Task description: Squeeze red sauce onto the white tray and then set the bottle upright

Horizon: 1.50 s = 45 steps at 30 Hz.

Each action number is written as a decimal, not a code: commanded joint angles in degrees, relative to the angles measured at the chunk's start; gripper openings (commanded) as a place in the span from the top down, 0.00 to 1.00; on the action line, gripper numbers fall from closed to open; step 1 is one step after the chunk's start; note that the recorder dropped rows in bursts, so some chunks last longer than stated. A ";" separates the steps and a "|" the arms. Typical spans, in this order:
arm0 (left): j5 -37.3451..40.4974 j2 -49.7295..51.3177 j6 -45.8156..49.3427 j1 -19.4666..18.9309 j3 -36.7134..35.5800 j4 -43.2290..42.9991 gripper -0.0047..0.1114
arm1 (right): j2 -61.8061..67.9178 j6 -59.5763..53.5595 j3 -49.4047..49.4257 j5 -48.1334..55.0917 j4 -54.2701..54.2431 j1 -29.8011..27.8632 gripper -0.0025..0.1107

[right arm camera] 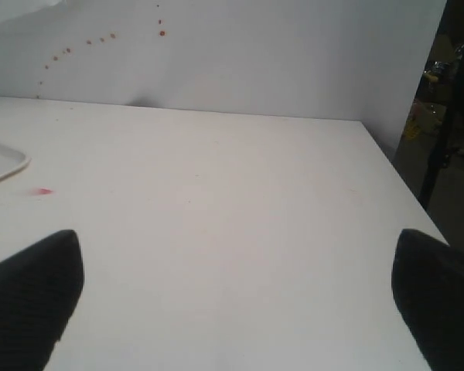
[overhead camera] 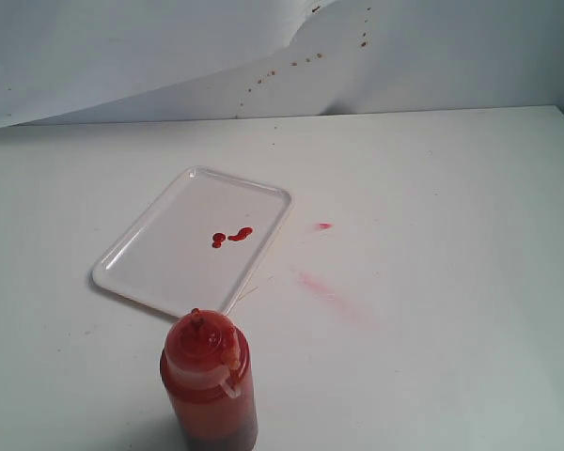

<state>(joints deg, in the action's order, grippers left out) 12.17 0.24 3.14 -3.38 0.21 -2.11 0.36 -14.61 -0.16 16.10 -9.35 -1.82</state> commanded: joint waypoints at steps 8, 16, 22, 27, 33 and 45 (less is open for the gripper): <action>-0.41 -0.24 0.31 -0.25 -0.21 -0.17 0.96 | -0.36 1.43 0.16 -0.41 -1.39 -1.00 0.19; -0.41 -0.24 0.31 -0.25 -0.21 -0.17 0.96 | -0.36 1.43 0.16 -0.41 -1.18 -1.00 0.93; -0.41 -0.24 0.31 -0.25 -0.21 -0.17 0.96 | -0.36 1.43 0.16 -0.42 -0.67 -1.00 0.98; -0.41 -0.24 0.31 -0.25 -0.21 -0.17 0.96 | -0.36 1.20 0.16 -0.42 -0.67 -1.00 0.98; -0.41 -0.24 0.31 -0.25 -0.21 -0.17 0.96 | -0.36 1.20 0.16 -0.42 -0.67 -1.00 0.98; -0.41 -0.24 0.31 -0.25 -0.21 -0.17 0.96 | -0.36 1.34 0.16 -0.31 -0.67 -1.00 0.98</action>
<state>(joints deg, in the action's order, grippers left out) 12.17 0.24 3.21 -3.38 0.21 -2.11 0.36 -13.49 -0.16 16.10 -10.44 -2.38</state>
